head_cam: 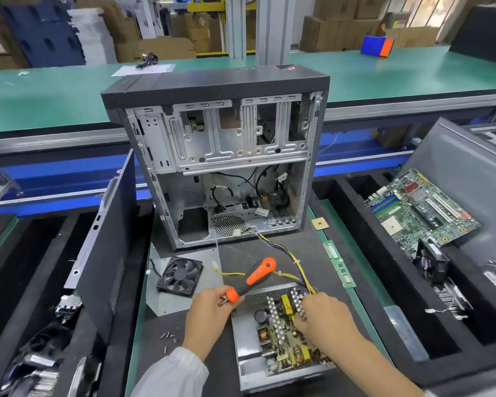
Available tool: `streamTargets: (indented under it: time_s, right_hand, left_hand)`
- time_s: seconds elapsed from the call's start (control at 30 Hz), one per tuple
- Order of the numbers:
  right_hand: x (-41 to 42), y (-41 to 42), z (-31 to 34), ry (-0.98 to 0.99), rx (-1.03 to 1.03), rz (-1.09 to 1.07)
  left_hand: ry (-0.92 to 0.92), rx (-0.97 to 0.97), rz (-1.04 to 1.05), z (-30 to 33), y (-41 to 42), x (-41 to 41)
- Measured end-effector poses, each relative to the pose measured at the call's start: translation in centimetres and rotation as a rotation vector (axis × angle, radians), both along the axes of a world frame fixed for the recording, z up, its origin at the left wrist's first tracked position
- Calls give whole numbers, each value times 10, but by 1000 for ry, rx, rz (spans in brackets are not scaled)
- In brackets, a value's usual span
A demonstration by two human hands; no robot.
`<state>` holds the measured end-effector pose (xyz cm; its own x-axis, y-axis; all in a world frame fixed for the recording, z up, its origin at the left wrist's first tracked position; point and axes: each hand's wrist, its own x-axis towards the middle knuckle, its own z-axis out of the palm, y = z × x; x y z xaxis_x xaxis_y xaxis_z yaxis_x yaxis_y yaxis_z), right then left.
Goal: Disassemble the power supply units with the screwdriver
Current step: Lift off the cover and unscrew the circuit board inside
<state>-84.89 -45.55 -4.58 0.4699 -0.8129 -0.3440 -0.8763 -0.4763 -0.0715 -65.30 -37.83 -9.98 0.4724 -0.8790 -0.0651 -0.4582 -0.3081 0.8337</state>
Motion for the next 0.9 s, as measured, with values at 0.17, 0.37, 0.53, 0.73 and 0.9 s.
streamTargets:
  time_s: [0.17,0.37,0.53,0.73,0.9]
  right_hand:
    - [-12,-12,-4,-13,-12,-1]
    - [-21,-17,-6,-57,19,-13]
    - [-29,-28,4,-32,4,6]
    - [-34,-43,26,5,-107,70]
    - [-30,-49,44,-60,-74,59]
  left_hand:
    - [12,-1,-2,0,0,0]
    - [-15,-4,6,2,1,0]
    - [-2,-20,33,3,1,2]
    - [-16,-44,44,3,0,3]
    - [21,-47,55,2,2,0]
